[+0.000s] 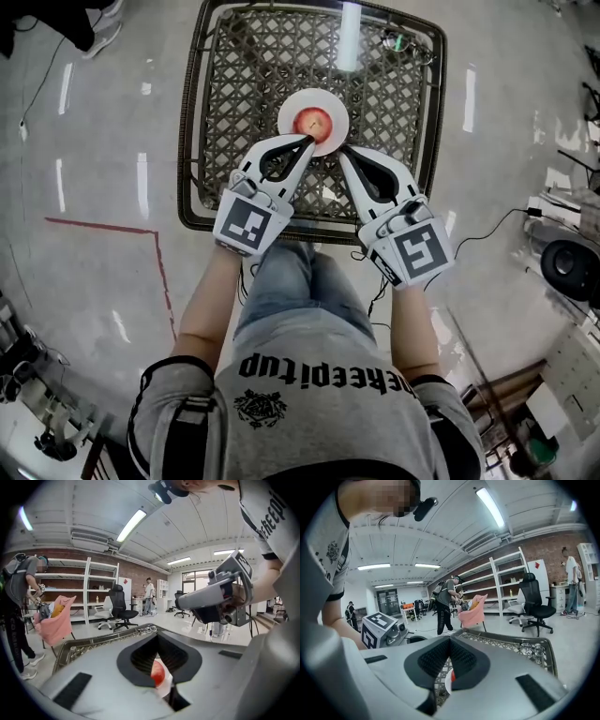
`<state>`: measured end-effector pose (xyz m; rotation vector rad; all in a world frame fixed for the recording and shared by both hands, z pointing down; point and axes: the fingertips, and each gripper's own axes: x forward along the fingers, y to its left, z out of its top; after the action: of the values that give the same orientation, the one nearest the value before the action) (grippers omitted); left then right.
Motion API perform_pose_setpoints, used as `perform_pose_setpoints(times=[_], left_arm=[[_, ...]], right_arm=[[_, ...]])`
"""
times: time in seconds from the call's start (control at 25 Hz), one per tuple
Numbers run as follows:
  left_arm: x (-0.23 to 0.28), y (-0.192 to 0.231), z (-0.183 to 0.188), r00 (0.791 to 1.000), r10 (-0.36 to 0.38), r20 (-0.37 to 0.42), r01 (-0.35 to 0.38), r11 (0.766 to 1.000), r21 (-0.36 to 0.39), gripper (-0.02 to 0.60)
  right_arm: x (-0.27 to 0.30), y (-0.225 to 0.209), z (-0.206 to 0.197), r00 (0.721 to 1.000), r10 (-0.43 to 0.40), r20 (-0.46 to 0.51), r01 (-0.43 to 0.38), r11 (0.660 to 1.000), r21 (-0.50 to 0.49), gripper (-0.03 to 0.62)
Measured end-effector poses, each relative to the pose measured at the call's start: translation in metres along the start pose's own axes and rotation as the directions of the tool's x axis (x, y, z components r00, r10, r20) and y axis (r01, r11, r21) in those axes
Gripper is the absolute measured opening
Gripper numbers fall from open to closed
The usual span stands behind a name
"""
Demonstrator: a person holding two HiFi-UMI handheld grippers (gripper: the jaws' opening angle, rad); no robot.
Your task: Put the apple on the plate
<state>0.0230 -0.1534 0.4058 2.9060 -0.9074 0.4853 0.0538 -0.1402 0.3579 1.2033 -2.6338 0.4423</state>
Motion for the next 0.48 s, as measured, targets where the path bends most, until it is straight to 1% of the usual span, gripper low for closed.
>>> perform_pose_setpoints(times=[0.08, 0.2, 0.24, 0.48], left_arm=[[-0.005, 0.0, 0.009, 1.0, 0.0, 0.015, 0.0, 1.0, -0.009, 0.02], [-0.017, -0.007, 0.02, 1.0, -0.001, 0.026, 0.003, 0.995, -0.102, 0.018], [-0.02, -0.008, 0.024, 1.0, 0.001, 0.03, 0.002, 0.994, -0.113, 0.018], [-0.039, -0.013, 0.055, 0.997, 0.008, 0.076, 0.0, 0.994, -0.112, 0.018]], right_arm=[[-0.001, 0.003, 0.005, 1.0, -0.004, 0.01, 0.004, 1.0, -0.006, -0.002], [-0.007, 0.012, 0.013, 1.0, -0.006, 0.024, 0.006, 1.0, -0.017, -0.002], [-0.009, 0.014, 0.015, 1.0, -0.006, 0.027, 0.007, 1.0, -0.02, -0.002], [-0.017, 0.027, 0.031, 0.998, -0.018, 0.058, 0.02, 0.999, -0.034, -0.002]])
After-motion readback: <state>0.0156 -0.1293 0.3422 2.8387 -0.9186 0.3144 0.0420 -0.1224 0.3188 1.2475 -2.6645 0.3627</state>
